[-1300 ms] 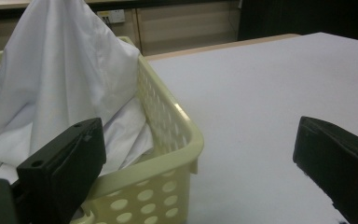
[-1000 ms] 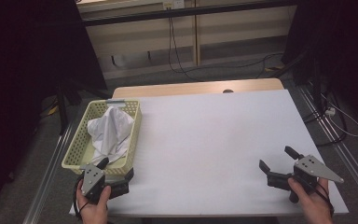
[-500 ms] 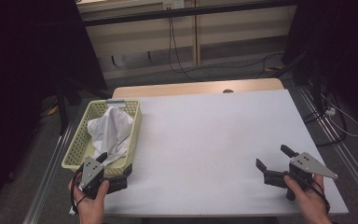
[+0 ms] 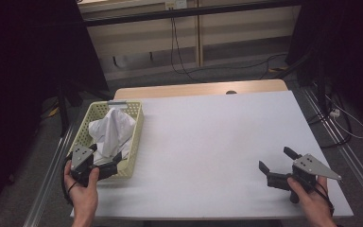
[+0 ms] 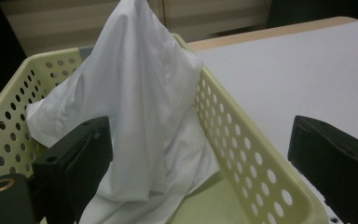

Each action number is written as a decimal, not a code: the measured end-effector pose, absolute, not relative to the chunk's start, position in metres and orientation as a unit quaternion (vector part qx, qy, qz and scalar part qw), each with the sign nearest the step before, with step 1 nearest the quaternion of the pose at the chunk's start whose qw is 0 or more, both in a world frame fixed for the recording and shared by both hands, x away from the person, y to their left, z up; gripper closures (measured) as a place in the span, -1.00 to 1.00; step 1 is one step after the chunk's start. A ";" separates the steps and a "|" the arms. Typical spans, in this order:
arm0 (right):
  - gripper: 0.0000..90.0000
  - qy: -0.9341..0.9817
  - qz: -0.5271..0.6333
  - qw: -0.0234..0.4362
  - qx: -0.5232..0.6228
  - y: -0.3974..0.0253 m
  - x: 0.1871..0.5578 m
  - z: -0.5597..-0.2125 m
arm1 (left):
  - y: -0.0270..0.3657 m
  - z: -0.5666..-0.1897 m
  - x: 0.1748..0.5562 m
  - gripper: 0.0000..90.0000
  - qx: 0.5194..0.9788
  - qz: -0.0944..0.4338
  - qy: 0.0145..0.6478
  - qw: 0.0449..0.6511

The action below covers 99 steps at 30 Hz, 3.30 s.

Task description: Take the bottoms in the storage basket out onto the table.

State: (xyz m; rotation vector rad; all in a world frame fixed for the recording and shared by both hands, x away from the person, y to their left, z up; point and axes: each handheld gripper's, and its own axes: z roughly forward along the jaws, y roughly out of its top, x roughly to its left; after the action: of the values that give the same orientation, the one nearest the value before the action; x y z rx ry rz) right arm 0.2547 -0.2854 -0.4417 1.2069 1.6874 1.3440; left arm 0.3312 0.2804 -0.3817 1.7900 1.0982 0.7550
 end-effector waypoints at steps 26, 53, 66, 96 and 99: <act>-1.00 0.647 0.505 0.335 0.463 -0.287 0.250 -0.441 | 0.269 -0.359 0.416 -0.91 0.741 0.294 0.454 0.399; -1.00 0.659 0.497 0.326 0.461 -0.285 0.252 -0.443 | 0.269 -0.398 0.479 -0.78 0.763 0.231 0.533 0.282; -1.00 0.661 0.496 0.325 0.460 -0.285 0.251 -0.443 | 0.262 -0.415 0.484 -0.90 0.804 0.177 0.524 0.218; -1.00 0.672 0.493 0.316 0.453 -0.282 0.253 -0.445 | 0.262 -0.436 0.493 -1.00 0.808 0.125 0.548 0.174; -1.00 0.672 0.495 0.316 0.451 -0.283 0.253 -0.445 | 0.262 -0.436 0.494 -1.00 0.810 0.121 0.546 0.173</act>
State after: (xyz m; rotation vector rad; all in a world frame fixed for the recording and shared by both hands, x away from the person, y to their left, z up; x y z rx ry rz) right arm 0.2528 -0.2825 -0.4450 1.1876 1.7708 1.3026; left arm 0.4937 0.2617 -0.4356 2.2986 1.5495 0.3435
